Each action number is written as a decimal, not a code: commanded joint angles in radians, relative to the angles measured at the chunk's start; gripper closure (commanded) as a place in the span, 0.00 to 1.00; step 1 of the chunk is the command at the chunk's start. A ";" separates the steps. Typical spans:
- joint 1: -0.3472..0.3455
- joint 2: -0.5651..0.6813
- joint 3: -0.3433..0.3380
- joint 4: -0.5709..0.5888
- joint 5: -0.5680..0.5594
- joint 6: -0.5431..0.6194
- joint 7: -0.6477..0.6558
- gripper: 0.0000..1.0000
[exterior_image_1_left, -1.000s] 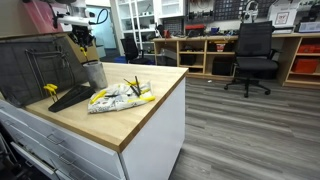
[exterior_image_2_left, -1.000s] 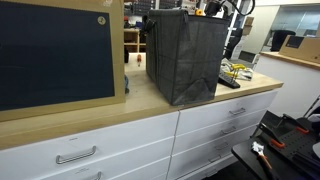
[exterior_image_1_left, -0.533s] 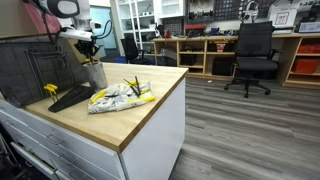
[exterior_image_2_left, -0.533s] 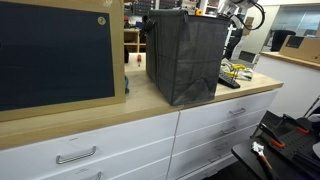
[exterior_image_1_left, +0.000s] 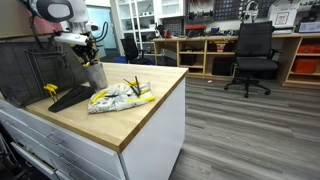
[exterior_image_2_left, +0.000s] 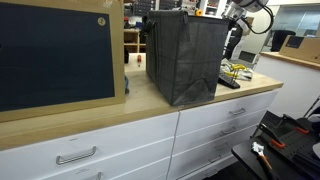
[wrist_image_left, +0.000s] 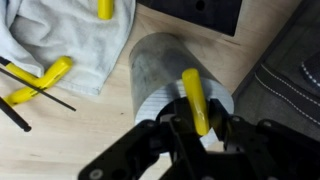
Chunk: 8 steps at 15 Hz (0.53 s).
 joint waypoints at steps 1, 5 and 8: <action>0.029 -0.069 -0.029 -0.042 -0.087 -0.011 0.072 0.36; 0.056 -0.097 -0.046 0.002 -0.241 -0.043 0.166 0.05; 0.066 -0.100 -0.041 0.075 -0.291 -0.114 0.130 0.00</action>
